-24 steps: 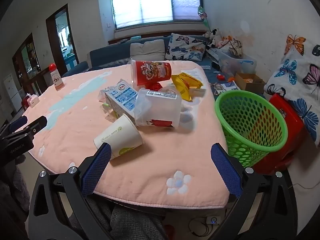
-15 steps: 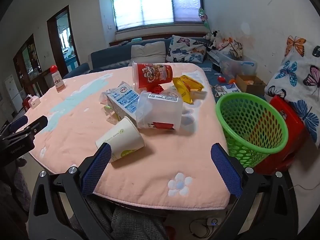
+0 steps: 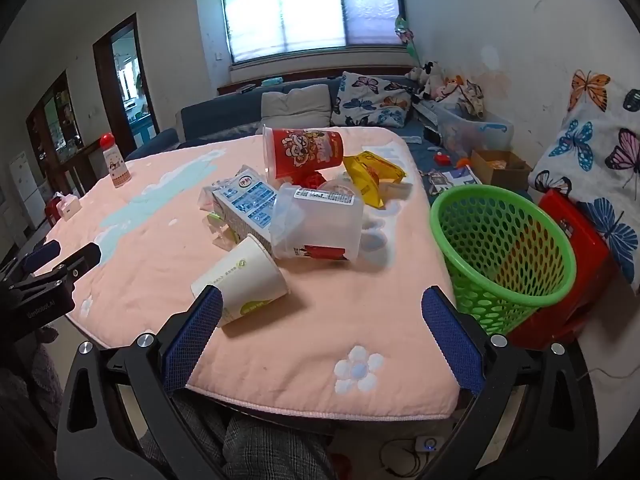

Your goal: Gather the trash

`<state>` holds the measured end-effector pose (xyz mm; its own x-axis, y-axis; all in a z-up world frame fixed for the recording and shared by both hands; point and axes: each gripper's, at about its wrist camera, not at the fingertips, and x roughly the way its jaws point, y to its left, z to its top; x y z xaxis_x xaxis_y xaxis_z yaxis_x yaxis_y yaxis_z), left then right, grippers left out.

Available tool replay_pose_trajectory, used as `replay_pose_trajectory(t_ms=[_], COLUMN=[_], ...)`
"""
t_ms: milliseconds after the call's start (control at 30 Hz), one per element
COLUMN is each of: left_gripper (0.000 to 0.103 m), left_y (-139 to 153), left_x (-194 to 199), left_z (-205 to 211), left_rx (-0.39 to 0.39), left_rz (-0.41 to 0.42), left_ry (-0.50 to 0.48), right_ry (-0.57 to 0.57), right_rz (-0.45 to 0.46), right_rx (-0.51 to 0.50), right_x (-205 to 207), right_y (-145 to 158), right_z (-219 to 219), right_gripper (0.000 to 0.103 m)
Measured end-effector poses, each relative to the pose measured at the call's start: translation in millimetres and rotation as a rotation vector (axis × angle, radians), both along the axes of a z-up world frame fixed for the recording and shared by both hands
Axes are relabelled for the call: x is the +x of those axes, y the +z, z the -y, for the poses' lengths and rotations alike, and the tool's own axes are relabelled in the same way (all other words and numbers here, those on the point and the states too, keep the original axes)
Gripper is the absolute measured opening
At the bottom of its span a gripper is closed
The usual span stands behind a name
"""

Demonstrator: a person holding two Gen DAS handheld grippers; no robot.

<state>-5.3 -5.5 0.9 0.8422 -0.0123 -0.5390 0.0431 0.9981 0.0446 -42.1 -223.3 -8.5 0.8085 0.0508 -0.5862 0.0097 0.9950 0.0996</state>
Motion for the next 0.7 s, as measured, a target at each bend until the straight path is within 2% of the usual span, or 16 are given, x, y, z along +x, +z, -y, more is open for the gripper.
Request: replay_pose_trajectory(t_ms=[700], left_gripper=[0.097], left_y=[-2.0], left_x=[-1.1], left_z=[0.3], left_rx=[0.004], left_rz=[0.003], left_ry=[0.0], right_ry=[-0.002], right_rz=[0.007], right_rx=[0.001], right_x=[-3.3], right_y=[-0.3], right_z=[1.2], right_gripper=[0.098])
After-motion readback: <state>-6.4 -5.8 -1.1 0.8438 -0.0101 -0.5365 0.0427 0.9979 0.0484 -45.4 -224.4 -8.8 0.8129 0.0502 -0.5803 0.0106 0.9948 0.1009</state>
